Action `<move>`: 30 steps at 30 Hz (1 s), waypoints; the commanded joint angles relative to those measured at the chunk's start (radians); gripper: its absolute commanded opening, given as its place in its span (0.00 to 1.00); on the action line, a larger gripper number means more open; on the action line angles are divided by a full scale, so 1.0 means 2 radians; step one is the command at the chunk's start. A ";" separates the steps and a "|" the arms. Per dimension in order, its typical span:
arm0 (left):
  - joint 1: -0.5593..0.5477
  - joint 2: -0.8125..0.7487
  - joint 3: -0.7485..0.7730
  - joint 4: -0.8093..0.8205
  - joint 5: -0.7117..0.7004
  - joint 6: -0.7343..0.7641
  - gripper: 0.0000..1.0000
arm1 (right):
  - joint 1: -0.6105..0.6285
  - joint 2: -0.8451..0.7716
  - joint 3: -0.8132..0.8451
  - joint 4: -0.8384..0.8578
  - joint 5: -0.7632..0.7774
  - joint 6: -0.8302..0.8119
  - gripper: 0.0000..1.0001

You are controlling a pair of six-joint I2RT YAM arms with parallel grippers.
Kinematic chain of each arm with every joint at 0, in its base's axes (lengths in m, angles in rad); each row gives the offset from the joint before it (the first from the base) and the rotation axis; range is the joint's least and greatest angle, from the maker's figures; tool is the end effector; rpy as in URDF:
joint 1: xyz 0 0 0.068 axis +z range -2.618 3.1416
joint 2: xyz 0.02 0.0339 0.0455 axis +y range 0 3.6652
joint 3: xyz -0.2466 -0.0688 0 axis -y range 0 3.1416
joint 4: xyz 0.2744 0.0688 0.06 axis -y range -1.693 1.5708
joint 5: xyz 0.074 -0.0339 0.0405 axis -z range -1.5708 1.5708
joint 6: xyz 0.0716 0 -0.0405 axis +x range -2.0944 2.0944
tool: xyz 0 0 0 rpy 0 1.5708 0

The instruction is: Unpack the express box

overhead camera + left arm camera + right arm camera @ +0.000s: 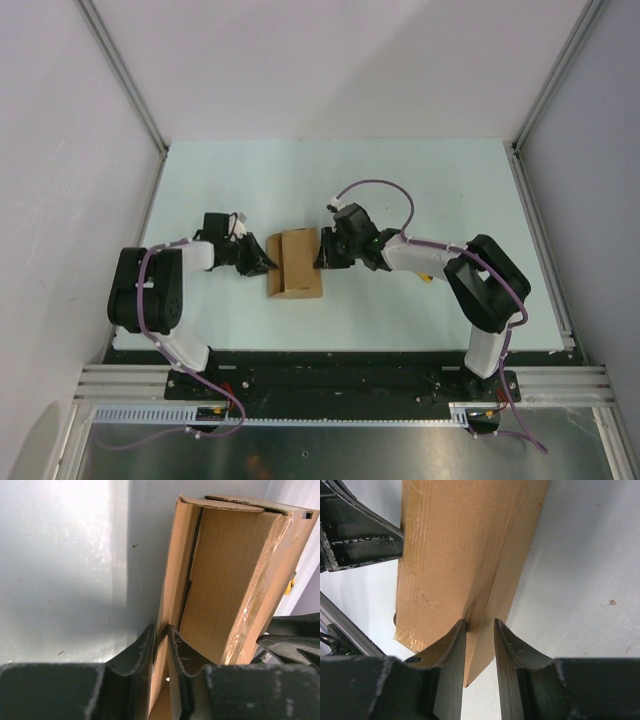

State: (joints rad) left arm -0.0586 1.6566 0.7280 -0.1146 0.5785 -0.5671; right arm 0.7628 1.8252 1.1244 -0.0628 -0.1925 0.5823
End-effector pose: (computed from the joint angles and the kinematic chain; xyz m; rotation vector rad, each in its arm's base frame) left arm 0.3181 -0.0579 0.0597 -0.4610 2.6222 -0.9720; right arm 0.3048 0.3103 0.1213 -0.3268 2.4720 0.8510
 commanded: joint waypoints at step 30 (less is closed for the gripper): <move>-0.004 -0.140 0.014 -0.023 0.105 -0.051 0.00 | 0.042 -0.064 0.076 -0.051 0.049 -0.100 0.70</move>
State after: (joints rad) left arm -0.0612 1.4227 0.7364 -0.1661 0.7219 -0.6403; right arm 0.8059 1.6440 1.1942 -0.1532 -0.0868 0.4332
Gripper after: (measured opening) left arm 0.009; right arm 0.708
